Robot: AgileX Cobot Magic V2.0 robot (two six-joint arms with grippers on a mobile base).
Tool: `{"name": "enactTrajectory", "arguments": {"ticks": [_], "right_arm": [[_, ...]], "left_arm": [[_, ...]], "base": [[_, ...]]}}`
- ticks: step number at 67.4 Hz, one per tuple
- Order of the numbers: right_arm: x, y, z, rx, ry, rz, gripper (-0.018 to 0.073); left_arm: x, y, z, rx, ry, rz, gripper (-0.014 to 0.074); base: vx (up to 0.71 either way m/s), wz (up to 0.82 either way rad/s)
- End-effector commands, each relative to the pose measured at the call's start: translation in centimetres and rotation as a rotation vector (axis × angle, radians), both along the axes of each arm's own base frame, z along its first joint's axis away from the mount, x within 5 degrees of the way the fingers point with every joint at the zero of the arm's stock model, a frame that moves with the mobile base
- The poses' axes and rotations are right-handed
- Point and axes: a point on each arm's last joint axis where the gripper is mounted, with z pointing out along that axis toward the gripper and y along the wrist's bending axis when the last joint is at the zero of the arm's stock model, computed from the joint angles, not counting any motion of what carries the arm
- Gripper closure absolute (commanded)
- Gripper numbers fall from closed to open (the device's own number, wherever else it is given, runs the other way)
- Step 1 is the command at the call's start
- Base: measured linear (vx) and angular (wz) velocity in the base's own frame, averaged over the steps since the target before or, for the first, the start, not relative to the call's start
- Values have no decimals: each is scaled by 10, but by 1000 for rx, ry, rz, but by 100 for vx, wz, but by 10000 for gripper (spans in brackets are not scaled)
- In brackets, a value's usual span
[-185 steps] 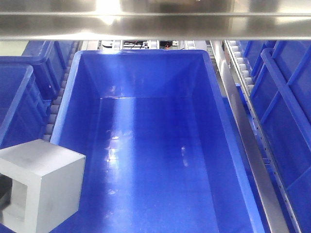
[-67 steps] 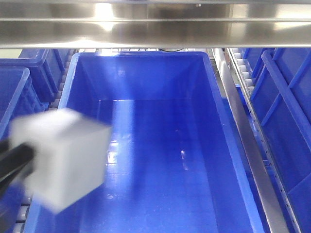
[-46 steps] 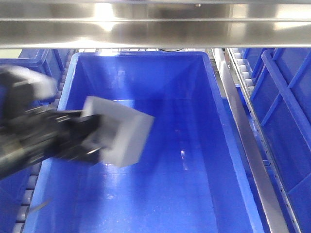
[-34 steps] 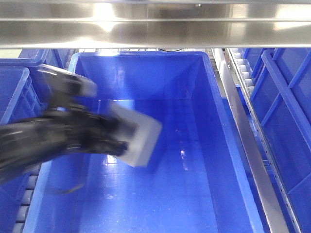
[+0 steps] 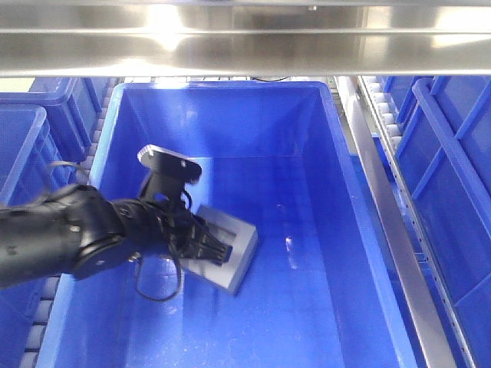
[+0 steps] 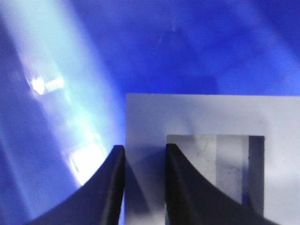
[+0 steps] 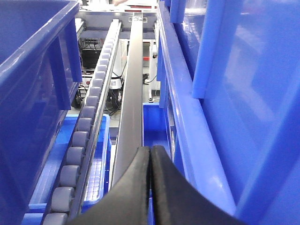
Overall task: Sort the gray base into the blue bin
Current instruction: 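Lower the held block with the left gripper into the blue bin, then open the left gripper and withdraw it from the bin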
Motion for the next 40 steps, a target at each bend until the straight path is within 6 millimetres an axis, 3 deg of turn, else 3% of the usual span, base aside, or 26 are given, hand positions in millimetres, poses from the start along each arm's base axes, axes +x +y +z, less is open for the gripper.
{"name": "enactTrajectory", "arguments": {"ticks": [1, 24, 40], "right_arm": [[0, 0, 6, -21, -83, 3, 564], [0, 0, 6, -21, -83, 3, 564], [0, 0, 6, -21, -83, 3, 564]], "left_arm": [[4, -8, 27, -95, -89, -16, 486], [5, -5, 41, -58, -88, 5, 160], [-14, 10, 65, -57, -141, -12, 147]], "base": [[0, 0], [0, 0], [0, 0]]}}
